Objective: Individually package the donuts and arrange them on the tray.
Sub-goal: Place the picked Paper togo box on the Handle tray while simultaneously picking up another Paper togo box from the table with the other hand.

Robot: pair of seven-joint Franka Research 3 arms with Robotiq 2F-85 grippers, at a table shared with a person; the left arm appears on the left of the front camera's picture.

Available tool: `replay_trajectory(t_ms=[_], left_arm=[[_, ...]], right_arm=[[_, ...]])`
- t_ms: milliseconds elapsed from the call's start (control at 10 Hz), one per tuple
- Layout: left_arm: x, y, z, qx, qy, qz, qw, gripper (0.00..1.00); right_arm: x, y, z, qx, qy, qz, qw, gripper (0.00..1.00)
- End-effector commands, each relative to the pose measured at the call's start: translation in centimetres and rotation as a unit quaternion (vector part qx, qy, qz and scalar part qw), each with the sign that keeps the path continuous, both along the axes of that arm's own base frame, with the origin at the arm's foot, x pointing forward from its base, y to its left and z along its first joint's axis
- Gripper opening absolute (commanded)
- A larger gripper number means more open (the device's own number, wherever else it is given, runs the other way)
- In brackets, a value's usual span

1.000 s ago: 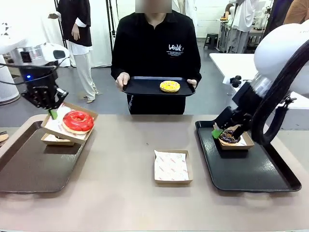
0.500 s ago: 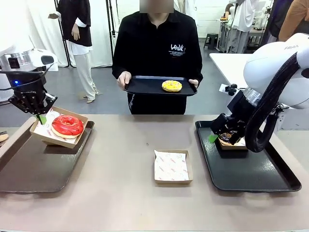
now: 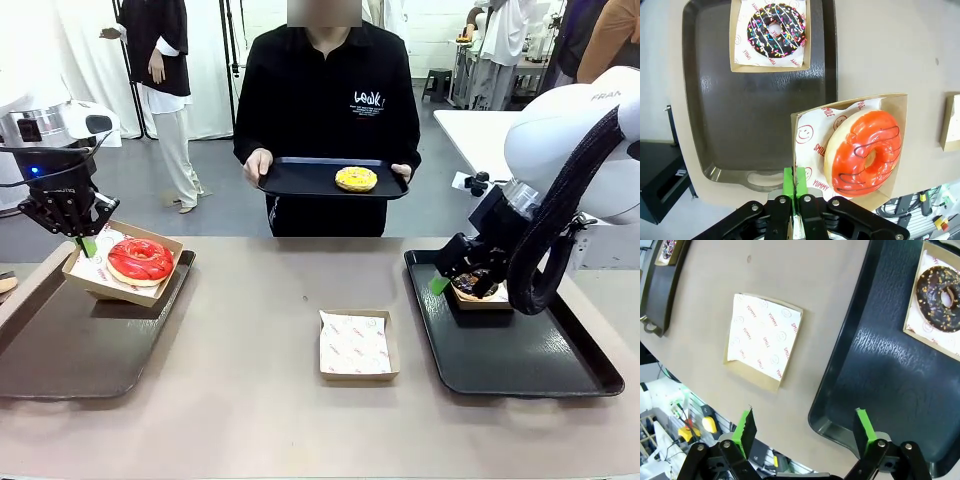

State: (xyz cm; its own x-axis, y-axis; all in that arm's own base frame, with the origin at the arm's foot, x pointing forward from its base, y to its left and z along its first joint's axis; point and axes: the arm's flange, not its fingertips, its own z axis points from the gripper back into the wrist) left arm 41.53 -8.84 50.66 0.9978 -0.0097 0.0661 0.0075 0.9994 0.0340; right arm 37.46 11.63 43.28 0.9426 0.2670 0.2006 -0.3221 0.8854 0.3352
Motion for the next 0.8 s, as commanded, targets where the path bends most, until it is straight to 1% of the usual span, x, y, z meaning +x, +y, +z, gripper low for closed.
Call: replay_trajectory(t_ms=[0,200,300,400,500,600,700], left_arm=[[-0.1,0.0,0.2,0.0,-0.001,0.0,1.0,0.01],[0.0,0.0,0.0,0.0,0.0,0.0,1.0,0.01],[-0.4,1.6,0.2,-0.01,-0.006,-0.01,1.0,0.01],[-0.8,3.3,0.3,-0.016,-0.009,-0.009,1.0,0.01],[-1.4,5.0,0.3,-0.015,-0.017,-0.012,1.0,0.01],[-2.3,6.6,0.2,-0.009,-0.019,-0.022,1.0,0.01],[-2.9,8.0,0.1,-0.003,-0.019,-0.025,1.0,0.01]], right_arm=[[-0.1,0.0,0.0,-0.009,-0.003,-0.001,1.0,1.0],[0.0,0.0,0.0,0.0,0.0,-0.001,1.0,1.0],[-0.2,1.6,-0.1,-0.024,0.003,-0.015,1.0,1.0],[-0.2,3.3,-0.7,-0.065,0.021,-0.039,0.997,1.0],[-0.4,5.0,-1.1,-0.088,0.03,-0.049,0.994,1.0],[-0.5,6.9,-1.6,-0.1,0.028,-0.052,0.993,1.0],[-0.6,8.3,-2.1,-0.113,0.039,-0.054,0.991,1.0]])
